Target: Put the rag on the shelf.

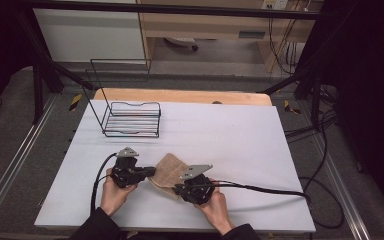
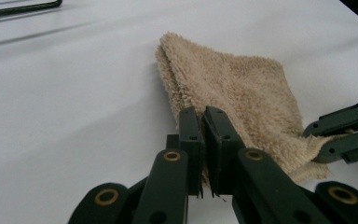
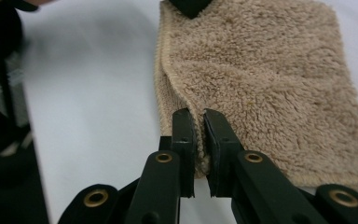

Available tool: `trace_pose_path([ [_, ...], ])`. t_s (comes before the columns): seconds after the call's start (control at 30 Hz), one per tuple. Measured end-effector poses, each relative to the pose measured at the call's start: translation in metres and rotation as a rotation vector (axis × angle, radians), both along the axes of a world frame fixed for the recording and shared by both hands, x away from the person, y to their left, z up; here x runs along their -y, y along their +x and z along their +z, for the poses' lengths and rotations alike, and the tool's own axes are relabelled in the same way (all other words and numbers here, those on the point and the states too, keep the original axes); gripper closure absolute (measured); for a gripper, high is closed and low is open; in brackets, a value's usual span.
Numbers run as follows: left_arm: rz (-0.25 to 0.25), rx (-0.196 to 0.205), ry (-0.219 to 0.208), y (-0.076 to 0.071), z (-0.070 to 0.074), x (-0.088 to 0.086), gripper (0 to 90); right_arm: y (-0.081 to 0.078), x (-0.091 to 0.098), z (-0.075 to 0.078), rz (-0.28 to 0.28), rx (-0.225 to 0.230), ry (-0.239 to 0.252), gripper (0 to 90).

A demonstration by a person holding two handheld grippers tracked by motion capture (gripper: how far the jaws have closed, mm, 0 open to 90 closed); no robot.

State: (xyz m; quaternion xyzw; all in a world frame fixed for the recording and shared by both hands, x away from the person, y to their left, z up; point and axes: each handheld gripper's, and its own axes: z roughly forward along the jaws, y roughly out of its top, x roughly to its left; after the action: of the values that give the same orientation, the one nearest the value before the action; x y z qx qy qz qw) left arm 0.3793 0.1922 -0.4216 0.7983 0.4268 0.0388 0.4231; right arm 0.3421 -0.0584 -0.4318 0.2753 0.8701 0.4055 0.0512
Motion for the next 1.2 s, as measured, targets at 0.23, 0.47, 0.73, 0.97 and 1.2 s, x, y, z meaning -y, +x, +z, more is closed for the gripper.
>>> trace_pose_path([
  [0.23, -0.014, -0.003, 0.081, -0.004, 0.001, -0.015, 85.2, -0.005, -0.019, -0.005, 0.006, -0.043, 0.037, 82.2],
  [0.47, -0.005, -0.022, 0.101, -0.004, -0.010, -0.018, 84.9, 0.004, -0.014, 0.008, -0.013, -0.007, 0.064, 56.8],
  [0.73, 0.005, -0.026, 0.114, -0.003, -0.016, -0.017, 84.1, 0.042, 0.011, -0.001, -0.156, 0.004, 0.000, 53.0],
  [0.97, 0.006, -0.040, 0.112, -0.002, -0.019, -0.018, 83.7, 0.056, 0.016, -0.018, -0.147, -0.050, -0.011, 64.2],
  [1.2, 0.023, -0.040, 0.108, -0.002, -0.016, -0.017, 84.3, 0.053, 0.017, -0.015, -0.135, -0.108, 0.009, 82.6],
])
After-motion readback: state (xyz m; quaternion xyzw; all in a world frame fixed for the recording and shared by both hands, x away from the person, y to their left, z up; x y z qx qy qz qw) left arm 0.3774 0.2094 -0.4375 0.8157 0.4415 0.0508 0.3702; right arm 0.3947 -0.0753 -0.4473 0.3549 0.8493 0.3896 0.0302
